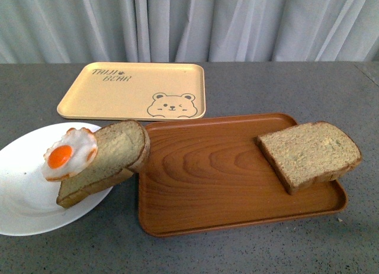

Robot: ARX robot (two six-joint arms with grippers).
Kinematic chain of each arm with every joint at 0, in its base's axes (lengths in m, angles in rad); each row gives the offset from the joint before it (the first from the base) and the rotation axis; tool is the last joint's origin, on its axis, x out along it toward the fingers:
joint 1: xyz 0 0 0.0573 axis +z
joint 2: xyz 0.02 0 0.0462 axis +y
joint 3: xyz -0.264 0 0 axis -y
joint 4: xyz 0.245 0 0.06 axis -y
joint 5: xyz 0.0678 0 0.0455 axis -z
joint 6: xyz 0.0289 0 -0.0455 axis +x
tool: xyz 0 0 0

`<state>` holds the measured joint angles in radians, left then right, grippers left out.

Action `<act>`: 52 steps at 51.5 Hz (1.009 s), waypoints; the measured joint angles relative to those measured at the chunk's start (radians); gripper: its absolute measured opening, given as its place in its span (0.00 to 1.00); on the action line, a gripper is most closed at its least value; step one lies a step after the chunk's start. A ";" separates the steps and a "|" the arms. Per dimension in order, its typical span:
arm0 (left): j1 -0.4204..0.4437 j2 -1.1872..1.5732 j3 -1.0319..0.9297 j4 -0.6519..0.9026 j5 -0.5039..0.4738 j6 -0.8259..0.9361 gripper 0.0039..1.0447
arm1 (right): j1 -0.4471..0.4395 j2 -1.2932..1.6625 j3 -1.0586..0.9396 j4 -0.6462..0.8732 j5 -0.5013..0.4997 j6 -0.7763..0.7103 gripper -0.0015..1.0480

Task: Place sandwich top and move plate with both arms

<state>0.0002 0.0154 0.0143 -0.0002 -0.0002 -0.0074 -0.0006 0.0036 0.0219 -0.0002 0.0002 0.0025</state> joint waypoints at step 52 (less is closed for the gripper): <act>0.000 0.000 0.000 0.000 0.000 0.000 0.92 | -0.290 0.827 0.275 0.093 -0.097 0.098 0.91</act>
<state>0.0002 0.0154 0.0143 -0.0002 -0.0002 -0.0074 -0.2909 0.8303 0.2966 0.0933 -0.0963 0.1009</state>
